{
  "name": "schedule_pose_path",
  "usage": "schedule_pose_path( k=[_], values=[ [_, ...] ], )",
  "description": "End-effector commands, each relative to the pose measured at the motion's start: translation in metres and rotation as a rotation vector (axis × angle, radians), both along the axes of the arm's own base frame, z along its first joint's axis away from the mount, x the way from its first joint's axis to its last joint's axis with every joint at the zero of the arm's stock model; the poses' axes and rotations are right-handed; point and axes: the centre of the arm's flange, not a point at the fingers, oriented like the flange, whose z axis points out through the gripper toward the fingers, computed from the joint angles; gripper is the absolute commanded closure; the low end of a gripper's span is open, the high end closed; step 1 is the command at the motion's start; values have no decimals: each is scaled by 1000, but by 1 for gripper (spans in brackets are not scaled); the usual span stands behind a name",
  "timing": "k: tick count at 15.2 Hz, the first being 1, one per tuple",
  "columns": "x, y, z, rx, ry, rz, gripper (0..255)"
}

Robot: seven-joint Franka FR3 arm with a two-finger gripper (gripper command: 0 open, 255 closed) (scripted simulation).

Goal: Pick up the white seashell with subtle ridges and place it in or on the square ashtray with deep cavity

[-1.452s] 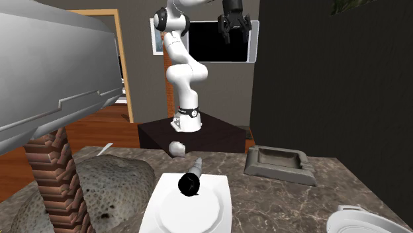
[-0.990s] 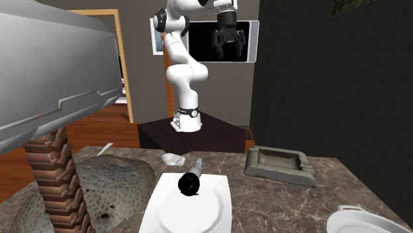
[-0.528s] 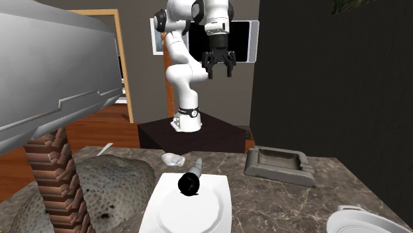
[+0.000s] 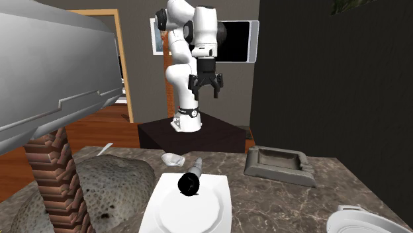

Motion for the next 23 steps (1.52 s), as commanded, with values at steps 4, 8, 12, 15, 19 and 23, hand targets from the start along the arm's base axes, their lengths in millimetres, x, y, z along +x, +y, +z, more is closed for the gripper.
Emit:
schedule_pose_path(
  k=[4, 8, 12, 15, 19, 23],
  values=[
    [-5, -33, -57, -19, 39, 2, 0],
    [-12, -60, -99, -34, 71, 2, 0],
    [-20, -89, -141, -50, 103, 2, 0],
    [-27, -109, -171, -60, 127, 2, 0],
    [-28, -111, -192, -60, 127, 2, 0],
    [-30, -112, -210, -60, 127, 2, 0]
  ],
)
